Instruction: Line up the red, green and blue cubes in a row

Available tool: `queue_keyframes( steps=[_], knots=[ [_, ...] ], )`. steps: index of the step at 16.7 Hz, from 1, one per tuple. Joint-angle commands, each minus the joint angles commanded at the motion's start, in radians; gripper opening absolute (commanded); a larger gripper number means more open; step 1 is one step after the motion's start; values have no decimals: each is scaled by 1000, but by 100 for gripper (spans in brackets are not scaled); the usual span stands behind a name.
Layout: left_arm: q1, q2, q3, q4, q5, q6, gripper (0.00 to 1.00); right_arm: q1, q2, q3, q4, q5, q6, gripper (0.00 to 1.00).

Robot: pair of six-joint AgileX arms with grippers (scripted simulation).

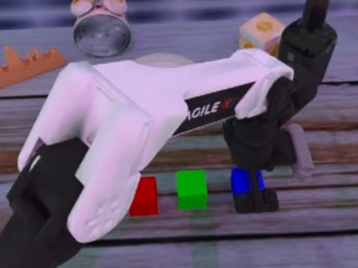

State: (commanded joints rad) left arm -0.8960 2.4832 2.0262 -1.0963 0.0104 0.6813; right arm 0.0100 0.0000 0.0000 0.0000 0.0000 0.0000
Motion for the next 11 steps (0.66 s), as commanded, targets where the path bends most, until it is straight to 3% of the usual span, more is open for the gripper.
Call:
queue_keyframes(
  steps=[11],
  knots=[
    [21, -43, 201, -244, -1, -1, 100, 0, 0, 0, 0, 0, 0, 100]
  ],
)
